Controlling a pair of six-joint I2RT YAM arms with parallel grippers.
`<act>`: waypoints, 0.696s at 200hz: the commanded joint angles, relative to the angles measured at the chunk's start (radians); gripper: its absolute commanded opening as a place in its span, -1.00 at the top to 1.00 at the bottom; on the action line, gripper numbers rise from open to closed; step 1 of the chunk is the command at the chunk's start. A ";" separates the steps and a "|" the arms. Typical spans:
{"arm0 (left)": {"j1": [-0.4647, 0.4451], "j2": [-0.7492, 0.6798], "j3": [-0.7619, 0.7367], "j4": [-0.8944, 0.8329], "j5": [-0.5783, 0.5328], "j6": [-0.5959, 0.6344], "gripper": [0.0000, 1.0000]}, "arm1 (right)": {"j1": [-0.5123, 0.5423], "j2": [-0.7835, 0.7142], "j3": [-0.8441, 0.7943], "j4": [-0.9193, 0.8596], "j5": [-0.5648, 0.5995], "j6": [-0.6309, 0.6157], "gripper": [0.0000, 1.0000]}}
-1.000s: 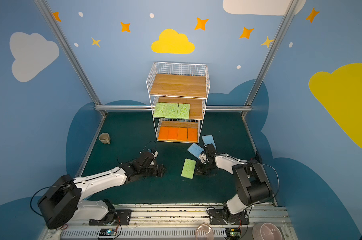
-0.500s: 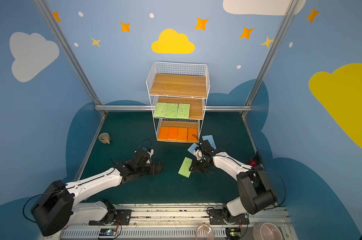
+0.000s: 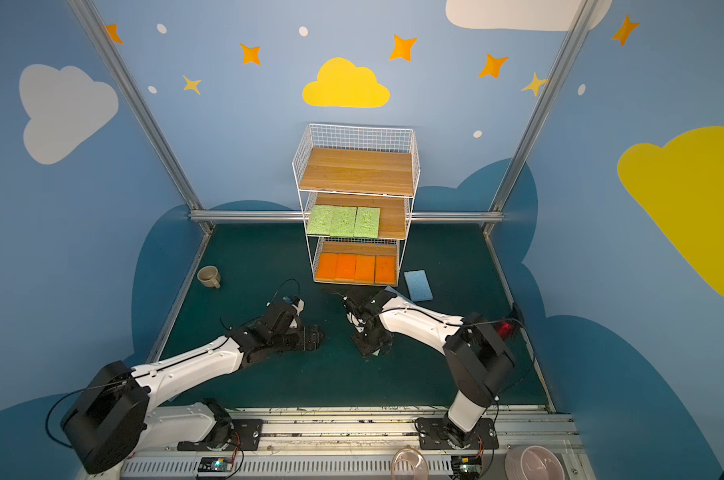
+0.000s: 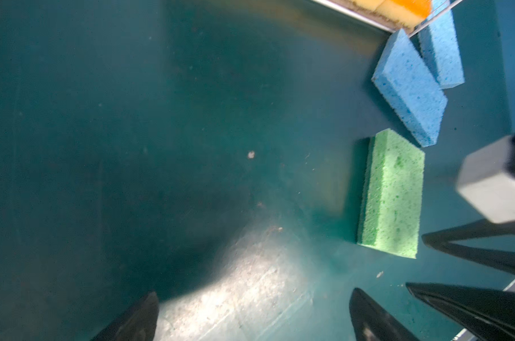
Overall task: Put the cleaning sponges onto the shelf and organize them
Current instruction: 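Lower the right gripper over the green sponge and grasp its edge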
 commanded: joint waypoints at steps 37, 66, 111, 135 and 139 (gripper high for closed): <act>0.006 -0.021 -0.026 -0.004 -0.003 -0.002 -0.99 | 0.075 0.010 0.053 -0.037 0.172 -0.063 -0.20; 0.007 -0.012 -0.018 -0.010 -0.004 0.007 -0.99 | 0.105 0.000 0.056 -0.020 0.174 -0.103 -0.21; 0.012 -0.010 -0.025 -0.007 -0.002 0.011 -0.99 | 0.114 0.032 0.060 -0.017 0.187 -0.153 -0.19; 0.014 -0.011 -0.029 -0.006 -0.002 0.009 -0.99 | 0.114 0.061 0.060 0.008 0.191 -0.174 -0.13; 0.014 -0.011 -0.029 -0.006 -0.001 0.009 -1.00 | 0.114 0.066 0.062 0.012 0.189 -0.175 -0.12</act>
